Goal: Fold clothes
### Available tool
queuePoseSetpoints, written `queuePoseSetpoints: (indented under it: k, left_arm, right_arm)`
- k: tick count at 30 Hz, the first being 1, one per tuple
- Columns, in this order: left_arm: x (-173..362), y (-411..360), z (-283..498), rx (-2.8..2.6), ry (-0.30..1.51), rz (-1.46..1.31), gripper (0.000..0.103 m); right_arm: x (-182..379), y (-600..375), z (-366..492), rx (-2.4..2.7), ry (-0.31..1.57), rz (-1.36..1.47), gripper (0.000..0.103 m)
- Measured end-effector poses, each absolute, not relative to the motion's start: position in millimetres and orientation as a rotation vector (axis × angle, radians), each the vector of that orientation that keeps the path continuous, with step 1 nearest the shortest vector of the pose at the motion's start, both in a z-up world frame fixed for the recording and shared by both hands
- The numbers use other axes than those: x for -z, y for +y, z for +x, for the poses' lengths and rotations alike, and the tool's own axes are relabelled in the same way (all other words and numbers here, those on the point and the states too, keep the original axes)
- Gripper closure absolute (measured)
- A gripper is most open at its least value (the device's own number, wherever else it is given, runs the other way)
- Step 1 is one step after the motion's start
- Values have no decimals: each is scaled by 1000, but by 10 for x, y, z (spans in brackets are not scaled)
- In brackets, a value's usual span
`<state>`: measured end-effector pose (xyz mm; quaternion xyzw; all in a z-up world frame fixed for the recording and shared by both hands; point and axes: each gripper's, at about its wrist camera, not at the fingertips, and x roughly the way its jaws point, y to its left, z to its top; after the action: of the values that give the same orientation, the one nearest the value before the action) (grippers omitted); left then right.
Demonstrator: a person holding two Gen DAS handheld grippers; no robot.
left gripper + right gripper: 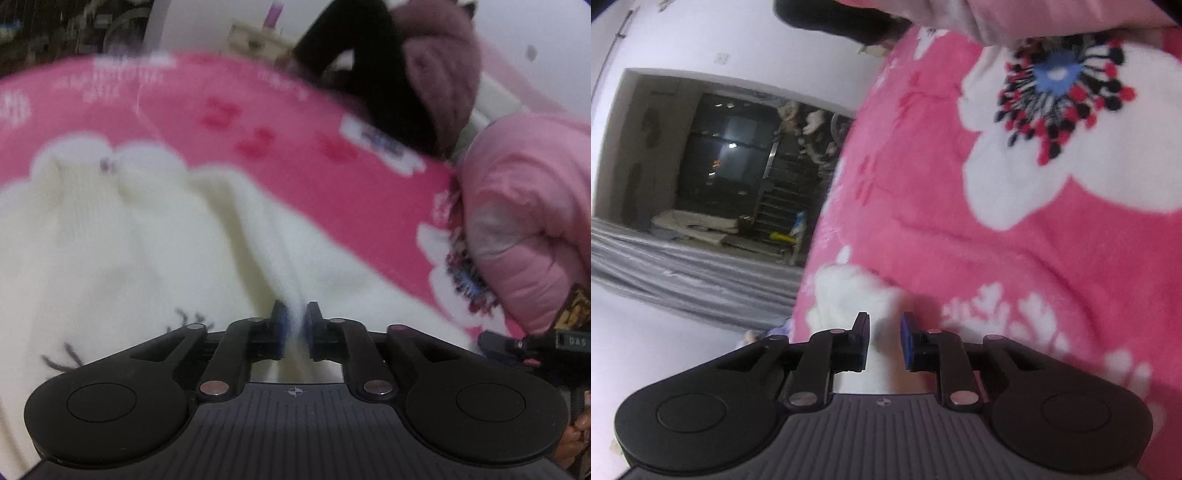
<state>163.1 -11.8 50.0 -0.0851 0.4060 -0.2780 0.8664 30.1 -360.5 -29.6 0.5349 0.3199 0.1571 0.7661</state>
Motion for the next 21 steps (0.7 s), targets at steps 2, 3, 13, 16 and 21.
queuePoseSetpoints:
  k: [2, 3, 13, 16, 21]
  left_arm:
    - [-648, -77, 1492, 583, 804, -201, 84]
    - [-704, -80, 1416, 623, 795, -210, 83]
    - [-516, -905, 844, 906, 994, -195, 69]
    - [-453, -945, 827, 832, 1004, -227, 72]
    - [-412, -852, 855, 685, 1016, -256, 101]
  right_arm:
    - [271, -3596, 297, -387, 672, 1183, 64]
    - [277, -3600, 313, -410, 659, 1212, 60]
    - [10, -3423, 557, -632, 646, 1201, 16]
    - [-53, -3367, 570, -688, 647, 1188, 11]
    - [-125, -3435, 515, -799, 573, 1257, 11]
